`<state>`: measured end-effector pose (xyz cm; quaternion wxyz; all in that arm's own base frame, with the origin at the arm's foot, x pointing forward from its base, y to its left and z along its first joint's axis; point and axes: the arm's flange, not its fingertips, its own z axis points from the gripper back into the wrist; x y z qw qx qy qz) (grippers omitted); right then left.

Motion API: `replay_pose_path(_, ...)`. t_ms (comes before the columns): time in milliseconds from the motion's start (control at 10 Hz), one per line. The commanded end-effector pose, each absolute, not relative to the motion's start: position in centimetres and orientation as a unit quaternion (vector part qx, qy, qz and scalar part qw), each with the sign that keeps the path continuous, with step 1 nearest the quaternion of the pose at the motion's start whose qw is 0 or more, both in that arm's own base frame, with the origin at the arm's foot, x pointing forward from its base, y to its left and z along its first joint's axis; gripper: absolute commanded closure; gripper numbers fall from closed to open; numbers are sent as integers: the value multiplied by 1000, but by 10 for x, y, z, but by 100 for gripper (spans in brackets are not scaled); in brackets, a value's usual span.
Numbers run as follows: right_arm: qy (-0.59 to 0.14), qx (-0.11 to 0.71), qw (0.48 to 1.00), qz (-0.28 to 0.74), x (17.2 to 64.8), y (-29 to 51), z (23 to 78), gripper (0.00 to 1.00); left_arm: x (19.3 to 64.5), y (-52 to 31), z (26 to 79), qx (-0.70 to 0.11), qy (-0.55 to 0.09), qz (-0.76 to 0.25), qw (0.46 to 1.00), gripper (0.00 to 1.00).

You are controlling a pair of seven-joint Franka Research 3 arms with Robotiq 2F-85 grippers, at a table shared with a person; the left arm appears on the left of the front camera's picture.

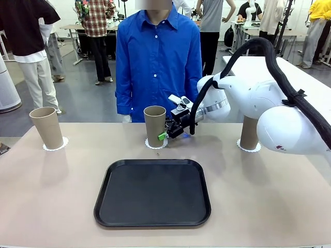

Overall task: Place coasters on the table and set cups on them.
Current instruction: Take one Reusable plastic cup from the Flat Tray and place it on a coaster set by the human.

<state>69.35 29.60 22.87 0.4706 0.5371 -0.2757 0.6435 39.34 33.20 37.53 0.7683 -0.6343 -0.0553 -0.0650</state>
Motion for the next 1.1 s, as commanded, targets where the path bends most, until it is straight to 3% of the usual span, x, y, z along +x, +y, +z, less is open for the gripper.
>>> replay_pose_path(0, -261, 524, 491, 645, 687, 287, 244, 0, 392, 331, 377, -634, -57, -64, 769, 0)
replay_pose_path(700, -259, 489, 518, 653, 685, 258, 271, 0, 392, 331, 377, -634, -57, -64, 769, 0)
replay_pose_path(1000, -233, 458, 569, 642, 670, 238, 304, 0, 392, 331, 377, -634, -57, -64, 769, 0)
